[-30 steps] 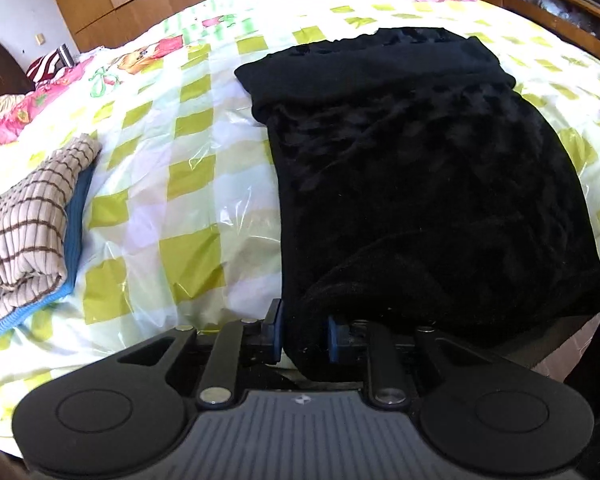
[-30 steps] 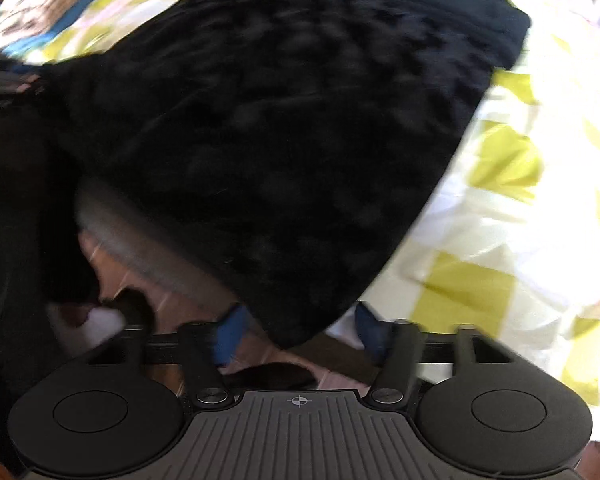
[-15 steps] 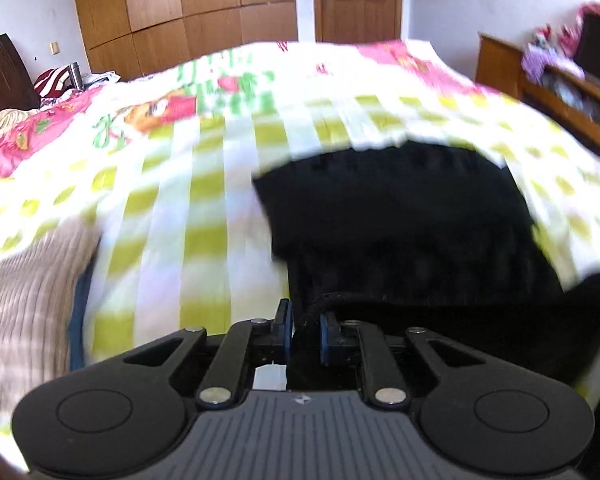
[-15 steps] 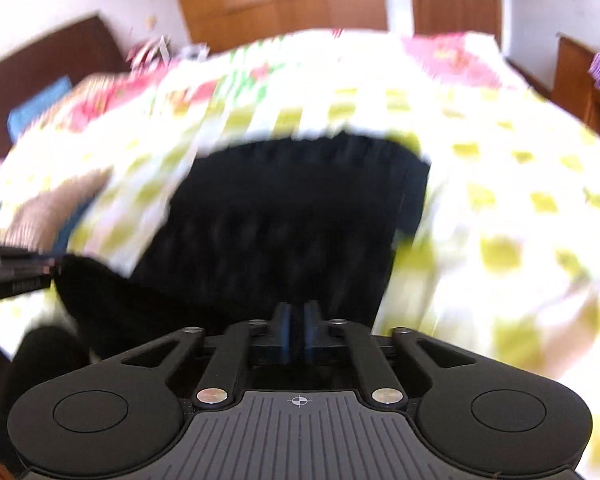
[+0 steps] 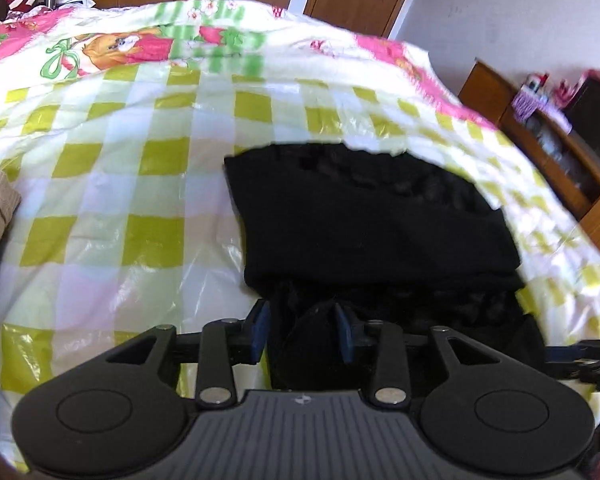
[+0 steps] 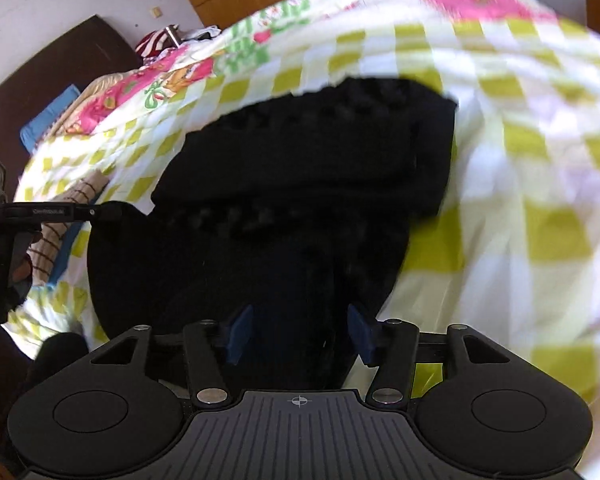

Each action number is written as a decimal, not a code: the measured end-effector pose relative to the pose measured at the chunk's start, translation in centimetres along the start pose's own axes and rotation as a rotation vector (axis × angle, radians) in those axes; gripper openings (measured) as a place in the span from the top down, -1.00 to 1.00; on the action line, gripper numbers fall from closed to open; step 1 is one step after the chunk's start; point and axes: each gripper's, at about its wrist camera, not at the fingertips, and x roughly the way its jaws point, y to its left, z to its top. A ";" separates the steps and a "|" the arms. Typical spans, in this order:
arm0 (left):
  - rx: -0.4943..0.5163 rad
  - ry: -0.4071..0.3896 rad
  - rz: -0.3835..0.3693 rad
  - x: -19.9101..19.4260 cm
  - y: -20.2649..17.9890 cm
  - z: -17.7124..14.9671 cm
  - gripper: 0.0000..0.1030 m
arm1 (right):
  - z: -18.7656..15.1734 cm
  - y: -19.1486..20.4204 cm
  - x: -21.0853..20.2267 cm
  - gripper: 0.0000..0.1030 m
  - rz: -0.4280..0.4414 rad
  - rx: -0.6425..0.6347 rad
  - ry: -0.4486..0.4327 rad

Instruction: Fold small clothes

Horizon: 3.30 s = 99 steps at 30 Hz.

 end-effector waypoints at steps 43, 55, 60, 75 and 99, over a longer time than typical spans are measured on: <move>0.056 0.128 -0.057 5.0 0.2 -3.3 -0.13 | 3.3 0.0 5.0 0.21 -0.038 -0.010 0.003; 0.056 0.003 -0.096 2.2 -1.1 -1.4 0.53 | 5.8 0.6 -0.2 0.80 0.019 0.090 -0.198; 0.021 -0.107 -0.123 1.7 -0.4 2.6 0.57 | 10.4 0.3 -1.2 0.81 0.036 0.077 -0.334; -0.101 -0.125 0.024 14.0 4.4 8.6 0.56 | 19.1 -4.8 12.6 0.80 -0.265 0.058 -0.275; -0.086 -0.136 -0.017 11.5 2.4 6.9 0.48 | 16.9 -5.1 9.5 0.82 -0.115 0.098 -0.278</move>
